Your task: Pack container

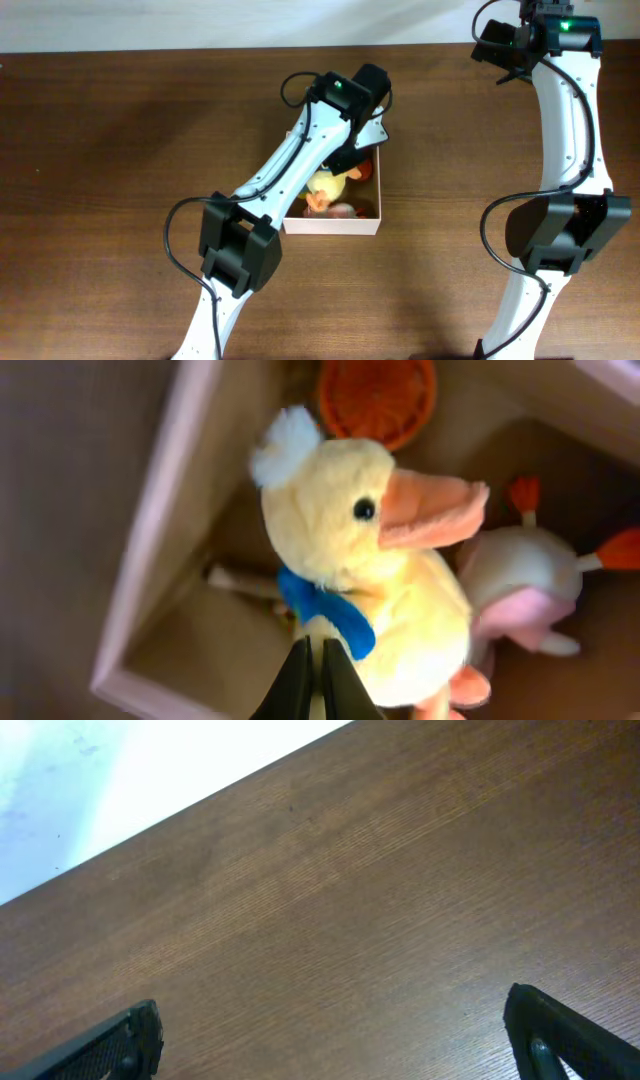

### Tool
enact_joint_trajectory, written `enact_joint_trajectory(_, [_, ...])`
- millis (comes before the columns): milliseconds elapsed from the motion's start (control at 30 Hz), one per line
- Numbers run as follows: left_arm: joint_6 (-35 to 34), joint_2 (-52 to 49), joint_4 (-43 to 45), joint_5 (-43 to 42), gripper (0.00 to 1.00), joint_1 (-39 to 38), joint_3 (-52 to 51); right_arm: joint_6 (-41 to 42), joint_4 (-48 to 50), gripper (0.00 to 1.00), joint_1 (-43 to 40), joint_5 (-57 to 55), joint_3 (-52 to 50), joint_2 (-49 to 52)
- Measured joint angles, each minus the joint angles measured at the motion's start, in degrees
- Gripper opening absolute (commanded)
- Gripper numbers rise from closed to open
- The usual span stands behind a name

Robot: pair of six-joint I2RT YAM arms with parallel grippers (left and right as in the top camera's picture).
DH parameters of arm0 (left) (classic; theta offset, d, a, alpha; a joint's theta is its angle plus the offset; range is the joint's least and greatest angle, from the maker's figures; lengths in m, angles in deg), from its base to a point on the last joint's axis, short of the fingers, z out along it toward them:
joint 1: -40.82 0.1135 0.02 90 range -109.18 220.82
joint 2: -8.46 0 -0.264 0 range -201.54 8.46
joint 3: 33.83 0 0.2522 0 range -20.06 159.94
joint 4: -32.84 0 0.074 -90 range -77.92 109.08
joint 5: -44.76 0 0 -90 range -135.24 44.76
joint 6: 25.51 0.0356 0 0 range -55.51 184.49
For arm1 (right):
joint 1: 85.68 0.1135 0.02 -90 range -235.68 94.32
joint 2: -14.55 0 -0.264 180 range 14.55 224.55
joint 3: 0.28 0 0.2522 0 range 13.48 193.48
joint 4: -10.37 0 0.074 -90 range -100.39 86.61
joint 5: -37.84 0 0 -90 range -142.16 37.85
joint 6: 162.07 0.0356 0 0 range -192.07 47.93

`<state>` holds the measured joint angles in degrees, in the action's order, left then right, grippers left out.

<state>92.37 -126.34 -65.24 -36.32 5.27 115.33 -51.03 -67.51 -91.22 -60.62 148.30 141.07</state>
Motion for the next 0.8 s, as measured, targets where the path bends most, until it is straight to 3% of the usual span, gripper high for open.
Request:
enact_joint_trajectory(300, [0.2, 0.0, -3.1, 0.8, 0.02, 0.7, 10.8, 0.0, 0.0, 0.99, 0.0, 0.0, 0.0, 0.1])
enact_joint_trajectory(800, [1.1, 0.0, -7.1, -2.8, 0.02, 0.7, 11.3, 0.0, 0.0, 0.99, 0.0, 0.0, 0.0, 0.1])
